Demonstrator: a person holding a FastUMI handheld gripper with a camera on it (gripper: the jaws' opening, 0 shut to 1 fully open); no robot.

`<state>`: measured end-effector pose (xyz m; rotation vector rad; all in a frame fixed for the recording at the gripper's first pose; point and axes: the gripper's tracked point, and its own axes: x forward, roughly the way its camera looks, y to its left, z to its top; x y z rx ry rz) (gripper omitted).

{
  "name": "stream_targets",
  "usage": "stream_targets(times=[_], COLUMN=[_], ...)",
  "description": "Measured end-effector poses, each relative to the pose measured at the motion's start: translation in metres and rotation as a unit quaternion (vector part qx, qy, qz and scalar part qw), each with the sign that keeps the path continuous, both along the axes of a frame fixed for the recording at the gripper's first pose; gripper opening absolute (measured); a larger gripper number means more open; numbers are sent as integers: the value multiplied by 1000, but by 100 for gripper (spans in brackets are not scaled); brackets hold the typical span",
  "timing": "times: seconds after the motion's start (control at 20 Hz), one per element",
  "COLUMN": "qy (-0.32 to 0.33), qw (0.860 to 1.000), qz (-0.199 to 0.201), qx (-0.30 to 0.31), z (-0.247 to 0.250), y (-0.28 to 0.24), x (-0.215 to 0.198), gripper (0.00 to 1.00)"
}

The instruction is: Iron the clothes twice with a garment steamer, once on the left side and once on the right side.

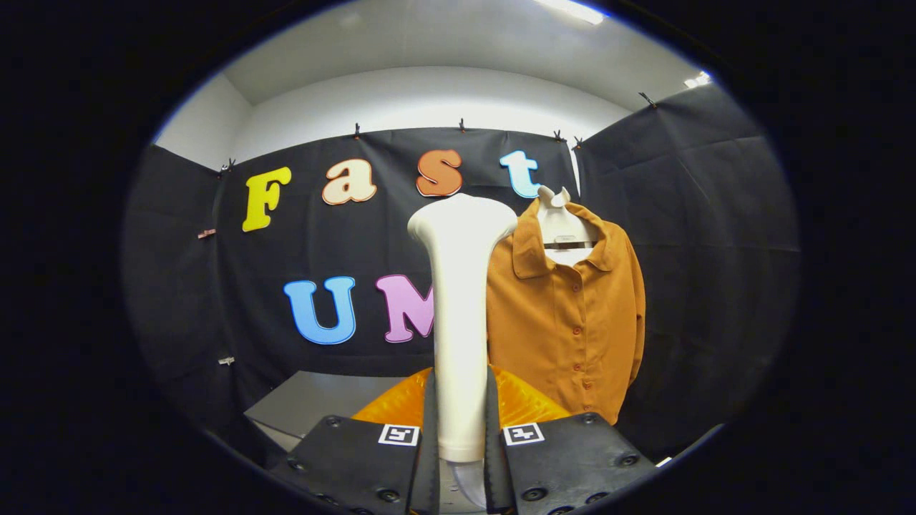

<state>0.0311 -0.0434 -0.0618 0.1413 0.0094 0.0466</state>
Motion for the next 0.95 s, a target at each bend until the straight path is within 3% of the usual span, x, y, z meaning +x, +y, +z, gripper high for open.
stream_targets(times=[0.4, 0.95], qy=[-10, -4], qw=[1000, 1000], qz=[13, 2], qx=[2, -5], z=[15, 11], y=[35, 44], x=[-15, -18], gripper=[28, 28])
